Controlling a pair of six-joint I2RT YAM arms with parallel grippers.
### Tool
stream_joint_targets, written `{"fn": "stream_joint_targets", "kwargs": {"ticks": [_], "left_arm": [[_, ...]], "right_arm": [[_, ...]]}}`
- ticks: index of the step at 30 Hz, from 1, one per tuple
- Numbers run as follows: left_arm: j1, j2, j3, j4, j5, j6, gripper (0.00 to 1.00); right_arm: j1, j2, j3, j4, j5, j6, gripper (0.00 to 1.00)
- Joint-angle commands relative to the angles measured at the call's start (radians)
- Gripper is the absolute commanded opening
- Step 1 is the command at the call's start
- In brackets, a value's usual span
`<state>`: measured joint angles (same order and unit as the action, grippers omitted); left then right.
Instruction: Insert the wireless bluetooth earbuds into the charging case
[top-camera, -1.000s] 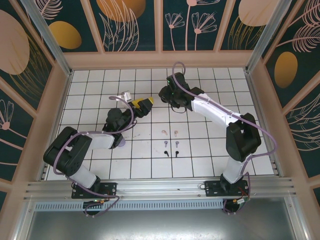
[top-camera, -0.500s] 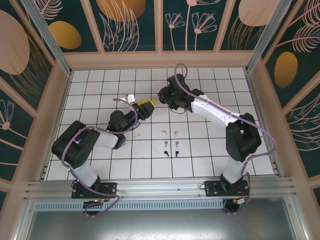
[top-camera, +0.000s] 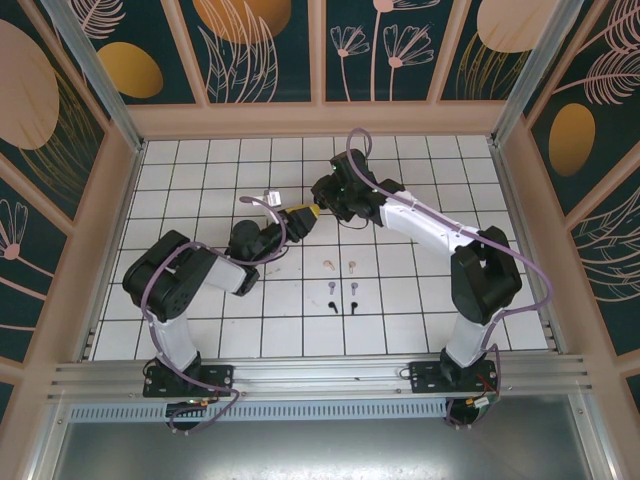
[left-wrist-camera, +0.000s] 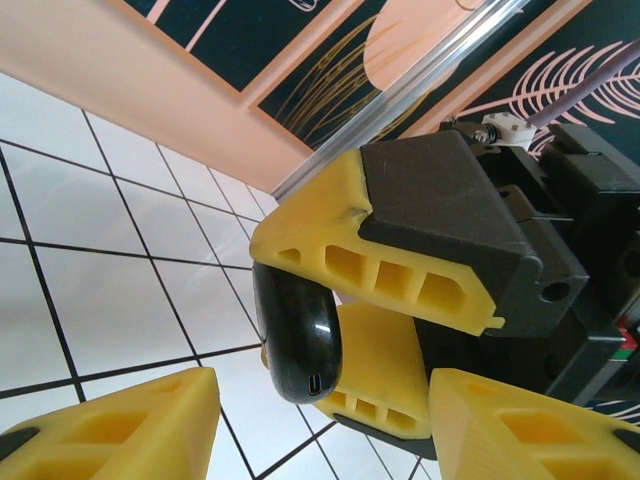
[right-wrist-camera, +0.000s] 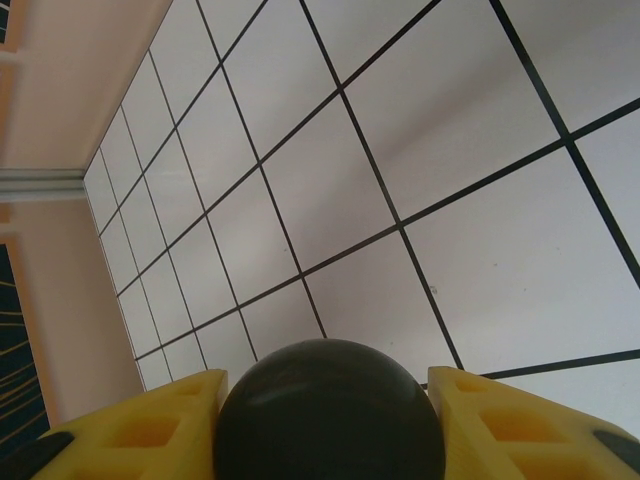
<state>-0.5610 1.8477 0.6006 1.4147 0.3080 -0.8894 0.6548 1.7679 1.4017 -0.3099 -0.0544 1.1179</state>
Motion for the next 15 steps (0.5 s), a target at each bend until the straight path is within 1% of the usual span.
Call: {"fn": "stream_joint_targets", "kwargs": {"ticks": [1, 15], "left_arm": [[-0.011, 0.022, 0.027, 0.059, 0.019, -0.008, 0.57], [-0.014, 0.066, 0.085, 0.057, 0.017, -0.016, 0.46]], "right_arm": [[0.008, -0.036, 0.027, 0.031, -0.013, 0.019, 0.43], [0.018, -0.039, 0.032, 0.038, -0.025, 0.022, 0.43]]}}
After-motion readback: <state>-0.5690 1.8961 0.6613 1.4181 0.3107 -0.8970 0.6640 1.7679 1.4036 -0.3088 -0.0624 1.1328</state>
